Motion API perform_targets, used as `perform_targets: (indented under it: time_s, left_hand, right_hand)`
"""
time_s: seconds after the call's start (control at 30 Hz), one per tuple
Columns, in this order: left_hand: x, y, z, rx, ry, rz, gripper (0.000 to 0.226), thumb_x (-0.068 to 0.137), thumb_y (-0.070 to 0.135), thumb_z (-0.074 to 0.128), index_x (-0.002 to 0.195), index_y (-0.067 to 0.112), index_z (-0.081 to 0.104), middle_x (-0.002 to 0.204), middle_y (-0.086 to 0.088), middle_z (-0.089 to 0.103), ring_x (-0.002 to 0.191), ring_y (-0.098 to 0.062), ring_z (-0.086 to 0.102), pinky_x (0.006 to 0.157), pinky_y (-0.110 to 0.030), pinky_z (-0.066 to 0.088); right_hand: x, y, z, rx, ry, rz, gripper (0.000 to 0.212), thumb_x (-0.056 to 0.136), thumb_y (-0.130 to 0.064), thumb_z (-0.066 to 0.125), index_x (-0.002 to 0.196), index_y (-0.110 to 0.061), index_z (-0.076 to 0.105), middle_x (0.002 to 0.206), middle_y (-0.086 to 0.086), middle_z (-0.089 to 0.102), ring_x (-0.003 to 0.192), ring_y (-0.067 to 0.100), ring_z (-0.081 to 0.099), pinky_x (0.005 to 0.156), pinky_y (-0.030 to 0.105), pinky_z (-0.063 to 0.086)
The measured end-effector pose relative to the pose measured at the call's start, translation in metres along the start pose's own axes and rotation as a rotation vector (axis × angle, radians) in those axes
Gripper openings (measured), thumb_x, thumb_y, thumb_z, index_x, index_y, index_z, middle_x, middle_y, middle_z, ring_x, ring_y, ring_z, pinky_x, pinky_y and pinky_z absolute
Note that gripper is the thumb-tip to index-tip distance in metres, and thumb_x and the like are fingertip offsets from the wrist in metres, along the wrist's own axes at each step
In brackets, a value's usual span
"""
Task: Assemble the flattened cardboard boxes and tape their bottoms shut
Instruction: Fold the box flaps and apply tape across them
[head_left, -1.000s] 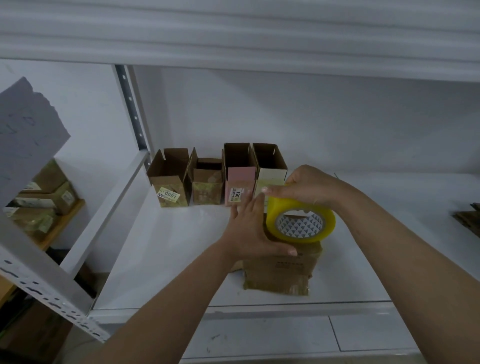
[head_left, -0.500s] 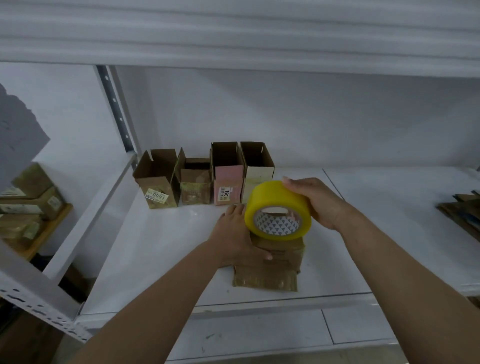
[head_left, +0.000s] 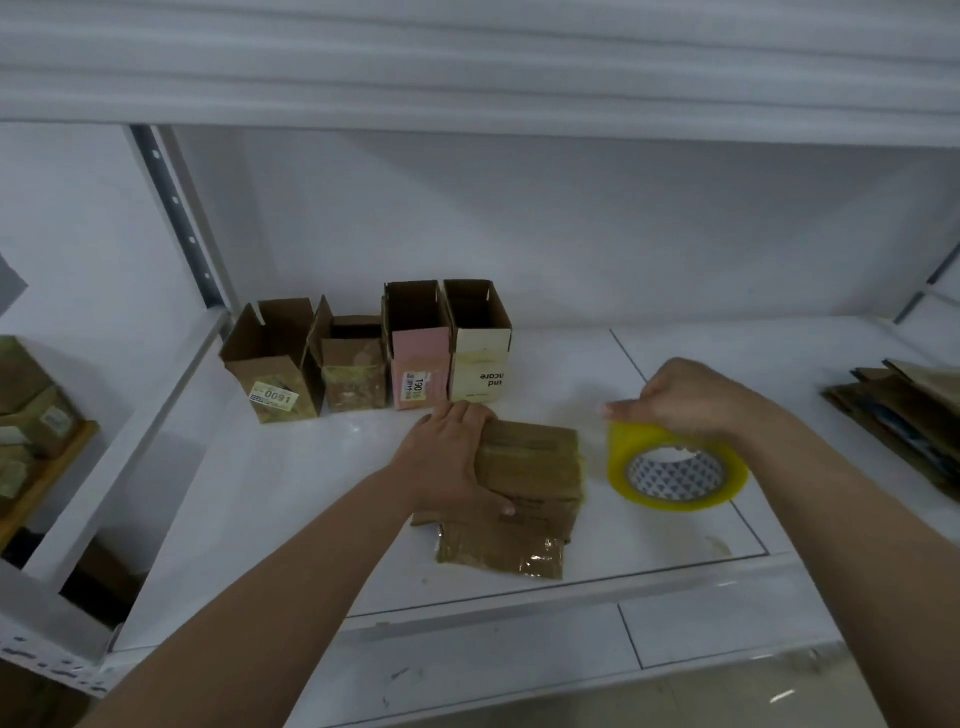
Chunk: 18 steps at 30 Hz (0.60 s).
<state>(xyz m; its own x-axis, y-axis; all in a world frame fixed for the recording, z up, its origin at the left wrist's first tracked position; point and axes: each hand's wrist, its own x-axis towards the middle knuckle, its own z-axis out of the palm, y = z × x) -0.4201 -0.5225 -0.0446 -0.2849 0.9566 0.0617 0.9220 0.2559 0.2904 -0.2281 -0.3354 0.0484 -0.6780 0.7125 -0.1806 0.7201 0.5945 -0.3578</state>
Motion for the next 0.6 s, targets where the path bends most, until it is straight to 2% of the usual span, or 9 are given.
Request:
perform_targets:
  time_s: [0.07, 0.17, 0.27, 0.37, 0.47, 0.5, 0.53, 0.6]
  left_hand:
    - [0.002, 0.001, 0.001, -0.001, 0.006, 0.014, 0.098, 0.057, 0.072, 0.076, 0.131, 0.021, 0.037, 0.125, 0.004, 0.042, 0.114, -0.014, 0.037, 0.100, -0.033, 0.036]
    - [0.002, 0.000, 0.002, 0.001, -0.004, 0.021, 0.100, 0.054, 0.074, 0.075, 0.130, 0.022, 0.037, 0.124, 0.004, 0.042, 0.113, -0.014, 0.037, 0.099, -0.034, 0.036]
    - [0.001, -0.001, 0.003, -0.002, 0.003, 0.032, 0.104, 0.049, 0.082, 0.064, 0.130, 0.023, 0.038, 0.123, 0.005, 0.042, 0.112, -0.013, 0.036, 0.099, -0.035, 0.037]
    - [0.000, 0.000, 0.007, 0.016, -0.007, 0.060, 0.109, 0.045, 0.087, 0.053, 0.132, 0.024, 0.037, 0.124, 0.005, 0.041, 0.114, -0.013, 0.035, 0.102, -0.036, 0.037]
    - [-0.004, 0.001, 0.009, 0.076, -0.036, 0.070, 0.112, 0.053, 0.085, 0.062, 0.140, 0.022, 0.032, 0.135, 0.003, 0.038, 0.127, -0.018, 0.031, 0.112, -0.043, 0.026]
    - [-0.005, 0.003, 0.008, 0.153, -0.048, 0.055, 0.117, 0.057, 0.085, 0.062, 0.146, 0.020, 0.025, 0.144, 0.001, 0.032, 0.136, -0.024, 0.024, 0.117, -0.049, 0.016]
    - [-0.005, 0.008, 0.007, 0.261, -0.058, 0.037, 0.124, 0.060, 0.086, 0.058, 0.152, 0.016, 0.012, 0.156, -0.003, 0.018, 0.145, -0.029, 0.010, 0.118, -0.054, 0.002]
    - [-0.004, 0.023, 0.007, 0.432, -0.056, 0.057, 0.131, 0.066, 0.088, 0.048, 0.151, 0.014, -0.019, 0.159, -0.008, -0.022, 0.145, -0.033, -0.023, 0.113, -0.058, -0.018]
  right_hand:
    - [-0.001, 0.007, 0.008, -0.014, 0.022, 0.015, 0.060, 0.071, -0.069, 0.070, 0.049, -0.016, 0.055, 0.053, 0.001, 0.055, 0.063, 0.023, 0.062, 0.065, 0.031, 0.043]
    - [-0.002, 0.012, 0.019, -0.029, 0.027, 0.026, 0.060, 0.075, -0.066, 0.068, 0.045, -0.015, 0.054, 0.053, 0.000, 0.052, 0.063, 0.020, 0.059, 0.064, 0.030, 0.042]
    - [0.001, 0.017, 0.033, -0.007, 0.006, 0.062, 0.061, 0.073, -0.067, 0.069, 0.043, -0.017, 0.050, 0.051, -0.001, 0.051, 0.060, 0.020, 0.058, 0.063, 0.030, 0.041]
    - [0.003, 0.020, 0.051, -0.037, -0.029, 0.082, 0.060, 0.074, -0.072, 0.064, 0.050, -0.018, 0.052, 0.057, 0.000, 0.054, 0.062, 0.019, 0.060, 0.062, 0.028, 0.041]
    - [0.004, 0.021, 0.067, -0.022, -0.043, 0.081, 0.060, 0.078, -0.071, 0.060, 0.056, -0.016, 0.054, 0.061, 0.000, 0.056, 0.063, 0.018, 0.060, 0.059, 0.027, 0.040]
    - [0.004, 0.021, 0.072, -0.002, -0.038, 0.090, 0.059, 0.079, -0.070, 0.059, 0.059, -0.015, 0.058, 0.064, 0.001, 0.059, 0.066, 0.018, 0.062, 0.060, 0.027, 0.042]
    - [0.004, 0.022, 0.075, 0.020, -0.032, 0.099, 0.058, 0.079, -0.069, 0.059, 0.061, -0.015, 0.061, 0.066, 0.001, 0.061, 0.067, 0.019, 0.063, 0.062, 0.028, 0.044]
    - [0.005, 0.023, 0.077, 0.041, -0.016, 0.110, 0.059, 0.080, -0.070, 0.058, 0.064, -0.013, 0.065, 0.067, 0.002, 0.064, 0.068, 0.020, 0.065, 0.065, 0.030, 0.048]
